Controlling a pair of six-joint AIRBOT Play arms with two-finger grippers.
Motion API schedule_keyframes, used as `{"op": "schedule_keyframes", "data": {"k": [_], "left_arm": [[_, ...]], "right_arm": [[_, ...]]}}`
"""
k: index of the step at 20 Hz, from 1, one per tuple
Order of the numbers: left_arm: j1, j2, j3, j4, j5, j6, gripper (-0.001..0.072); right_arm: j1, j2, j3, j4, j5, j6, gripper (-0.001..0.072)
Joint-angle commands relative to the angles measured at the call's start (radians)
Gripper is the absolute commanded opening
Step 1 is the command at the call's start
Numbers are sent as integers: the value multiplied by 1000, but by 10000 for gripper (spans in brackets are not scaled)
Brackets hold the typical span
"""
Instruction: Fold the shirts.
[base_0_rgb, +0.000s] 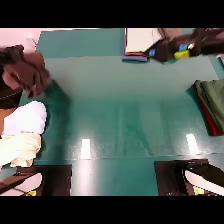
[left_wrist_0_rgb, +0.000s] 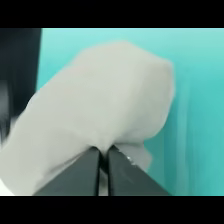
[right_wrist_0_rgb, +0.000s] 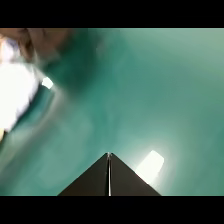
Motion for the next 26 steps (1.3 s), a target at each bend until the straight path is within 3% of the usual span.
{"op": "schedule_keyframes", "data": {"k": [1,6,11,12,13,14,15,17,22,23,25,26], "left_arm": [[-155,173,112,-7,-30,36,19],[-510,161,130,-17,-63,27,19],[-779,-75,130,-146,-43,43,22],[-811,-137,130,-184,-21,66,107],[-830,-189,130,-221,7,62,412],[-834,-235,130,-262,29,62,568],[-826,-263,131,-275,31,60,570],[-764,-273,131,-262,8,47,570],[-445,-263,129,-274,-141,-9,570],[-396,-264,122,-274,-156,-9,570],[-321,-264,90,-274,-165,-8,570],[-294,-264,66,-275,-164,-8,571]], "right_arm": [[-43,0,157,-3,-8,12,16],[-186,0,273,1,11,76,16],[-254,0,280,0,85,91,16],[-262,0,280,0,95,91,16],[-269,0,280,0,108,91,17],[-281,0,280,0,128,91,18],[-296,0,280,0,163,91,20],[-341,3,262,-1,267,90,110],[-499,142,-174,-11,334,43,110],[-529,179,-304,-52,317,42,162],[-578,238,-556,-165,265,43,442],[-597,252,-668,-206,249,43,458]]}}
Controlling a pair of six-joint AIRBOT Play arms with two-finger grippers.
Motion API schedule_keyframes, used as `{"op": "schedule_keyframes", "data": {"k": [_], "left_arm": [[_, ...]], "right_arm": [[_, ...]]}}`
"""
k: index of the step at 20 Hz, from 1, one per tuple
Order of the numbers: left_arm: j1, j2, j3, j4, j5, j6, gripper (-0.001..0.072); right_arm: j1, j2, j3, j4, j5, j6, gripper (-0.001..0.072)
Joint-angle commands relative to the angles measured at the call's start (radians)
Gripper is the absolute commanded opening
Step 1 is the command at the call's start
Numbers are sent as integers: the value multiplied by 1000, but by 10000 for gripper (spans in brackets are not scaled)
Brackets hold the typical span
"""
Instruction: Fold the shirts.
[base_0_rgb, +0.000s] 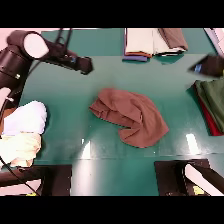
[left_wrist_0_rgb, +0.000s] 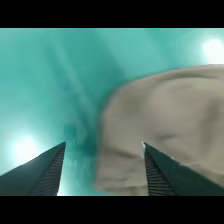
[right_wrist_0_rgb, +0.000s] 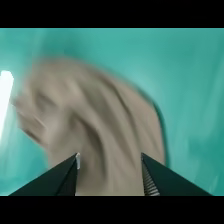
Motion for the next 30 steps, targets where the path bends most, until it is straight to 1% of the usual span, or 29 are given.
{"op": "schedule_keyframes", "data": {"k": [1,3,5,7,10,11,12,13,14,16,19,21,24,29,30], "left_arm": [[124,-3,-61,-13,-30,-10,570],[137,-3,-121,-16,0,-9,570],[137,-3,-186,-24,35,-7,570],[137,-3,-237,-35,58,-7,570],[137,-15,-271,-37,56,-7,570],[137,-21,-279,-42,57,-7,570],[137,-31,-283,-47,56,-6,570],[137,-44,-286,-57,51,-6,570],[137,-57,-292,-70,52,-6,570],[137,-96,-302,-156,52,20,570],[136,-172,-328,-332,57,104,570],[135,-231,-330,-395,37,116,570],[113,-282,-332,-402,14,120,569],[46,-285,-332,-397,6,166,568],[38,-285,-332,-396,-1,166,513]], "right_arm": [[-87,73,-412,-134,-57,-14,457],[-92,51,-582,-124,-105,-31,456],[-61,3,-680,-92,-158,-38,456],[6,-50,-714,-81,-214,-40,456],[113,-116,-698,-79,-296,-39,442],[136,-132,-682,-85,-309,-39,404],[158,-143,-661,-105,-311,-39,308],[174,-150,-637,-126,-304,-39,119],[187,-150,-616,-143,-301,-38,16],[206,-147,-573,-148,-298,-38,16],[232,-147,-521,-147,-294,-34,16],[248,-147,-504,-148,-294,-33,16],[248,-147,-500,-146,-294,-32,16],[248,-147,-500,-146,-293,-31,16],[248,-147,-500,-145,-293,-31,16]]}}
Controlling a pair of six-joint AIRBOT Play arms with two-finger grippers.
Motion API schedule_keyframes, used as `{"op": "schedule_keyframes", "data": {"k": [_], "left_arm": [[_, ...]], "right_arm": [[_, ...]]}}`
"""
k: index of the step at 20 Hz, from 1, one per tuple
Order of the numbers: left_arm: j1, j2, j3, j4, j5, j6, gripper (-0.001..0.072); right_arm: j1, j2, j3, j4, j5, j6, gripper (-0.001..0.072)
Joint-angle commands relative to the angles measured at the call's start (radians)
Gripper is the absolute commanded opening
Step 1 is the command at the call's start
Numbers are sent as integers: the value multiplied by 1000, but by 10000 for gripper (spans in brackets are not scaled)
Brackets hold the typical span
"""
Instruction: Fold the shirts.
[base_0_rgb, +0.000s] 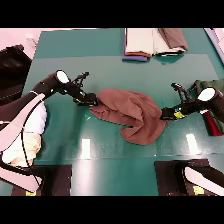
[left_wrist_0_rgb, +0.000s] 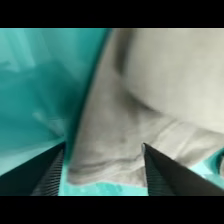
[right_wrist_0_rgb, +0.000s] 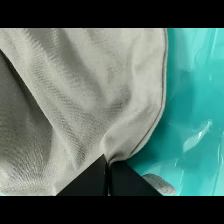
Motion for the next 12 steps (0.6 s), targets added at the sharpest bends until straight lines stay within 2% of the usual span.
{"op": "schedule_keyframes", "data": {"k": [1,3,6,12], "left_arm": [[-34,-9,-1,-3,-23,24,336],[-26,-8,1,2,-23,25,19],[29,16,79,27,-74,24,20],[157,357,285,276,22,-11,20]], "right_arm": [[2,0,4,1,1,1,16],[2,10,28,-1,3,1,16],[-11,80,150,-4,3,1,16],[-145,278,509,-3,-2,0,16]]}}
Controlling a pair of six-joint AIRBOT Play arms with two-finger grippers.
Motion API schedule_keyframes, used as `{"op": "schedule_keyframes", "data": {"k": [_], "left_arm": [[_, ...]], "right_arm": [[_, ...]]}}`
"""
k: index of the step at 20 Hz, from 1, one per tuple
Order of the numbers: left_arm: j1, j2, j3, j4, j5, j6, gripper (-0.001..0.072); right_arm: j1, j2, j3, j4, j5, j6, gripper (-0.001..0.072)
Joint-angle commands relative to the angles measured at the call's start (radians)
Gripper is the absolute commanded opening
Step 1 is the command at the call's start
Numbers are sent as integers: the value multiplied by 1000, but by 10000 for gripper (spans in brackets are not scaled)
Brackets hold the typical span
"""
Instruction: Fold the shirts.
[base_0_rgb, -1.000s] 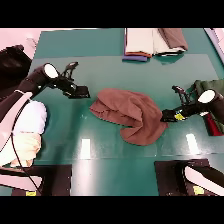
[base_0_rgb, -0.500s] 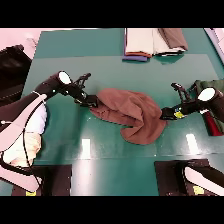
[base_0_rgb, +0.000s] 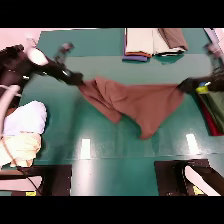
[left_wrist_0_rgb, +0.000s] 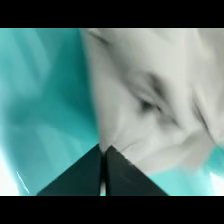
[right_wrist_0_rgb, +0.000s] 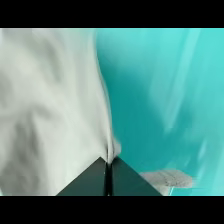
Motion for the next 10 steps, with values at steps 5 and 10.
{"op": "schedule_keyframes", "data": {"k": [5,10], "left_arm": [[57,426,249,248,73,-17,20],[57,634,392,246,70,-17,20]], "right_arm": [[-141,192,379,2,-2,-2,16],[-206,225,593,2,21,-2,15]]}}
